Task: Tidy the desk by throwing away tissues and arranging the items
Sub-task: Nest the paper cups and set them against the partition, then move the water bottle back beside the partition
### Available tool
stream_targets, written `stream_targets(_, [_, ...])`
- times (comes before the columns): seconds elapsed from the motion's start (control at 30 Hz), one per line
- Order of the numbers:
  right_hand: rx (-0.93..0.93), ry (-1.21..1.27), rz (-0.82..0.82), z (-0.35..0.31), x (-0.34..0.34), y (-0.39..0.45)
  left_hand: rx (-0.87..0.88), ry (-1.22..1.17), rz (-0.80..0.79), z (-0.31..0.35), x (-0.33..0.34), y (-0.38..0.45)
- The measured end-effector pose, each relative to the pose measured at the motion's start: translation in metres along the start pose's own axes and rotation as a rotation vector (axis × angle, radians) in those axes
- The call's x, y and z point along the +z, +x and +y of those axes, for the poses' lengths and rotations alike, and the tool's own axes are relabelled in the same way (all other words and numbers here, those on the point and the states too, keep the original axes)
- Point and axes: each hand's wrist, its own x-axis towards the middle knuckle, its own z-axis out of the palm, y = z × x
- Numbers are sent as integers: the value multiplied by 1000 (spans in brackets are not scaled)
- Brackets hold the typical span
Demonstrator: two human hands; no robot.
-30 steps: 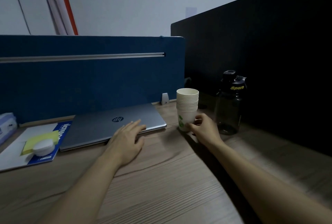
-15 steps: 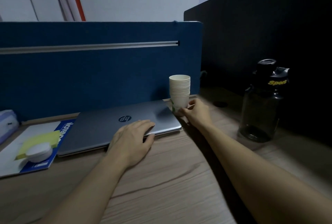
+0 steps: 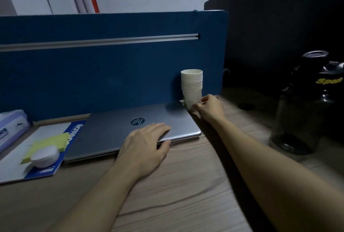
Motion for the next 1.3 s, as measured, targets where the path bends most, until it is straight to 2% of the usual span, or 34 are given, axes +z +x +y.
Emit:
stream_targets(0.13, [3, 80, 25, 4, -10, -12, -1, 8, -8, 1, 1, -1])
stream_targets(0.37, [115, 313, -16, 10, -43, -75, -16, 29, -46, 8, -3, -5])
stream_targets(0.6, [175, 356, 59, 22, -108, -159, -46, 28, -59, 27, -21, -41])
stream_targets(0.67, [206, 367, 130, 26, -124, -177, -50, -3, -46, 36, -27, -55])
stream_targets(0.83, [247, 389, 425, 40, -160, -206, -40, -48, -49, 59, -43, -94])
stream_targets(0.97, [239, 330, 494, 52, -181, -216, -37, -37, -41, 64, -52, -113])
stream_targets(1.3, [178, 248, 394, 58, -191, -204, -49, -68, -37, 51, -53, -111])
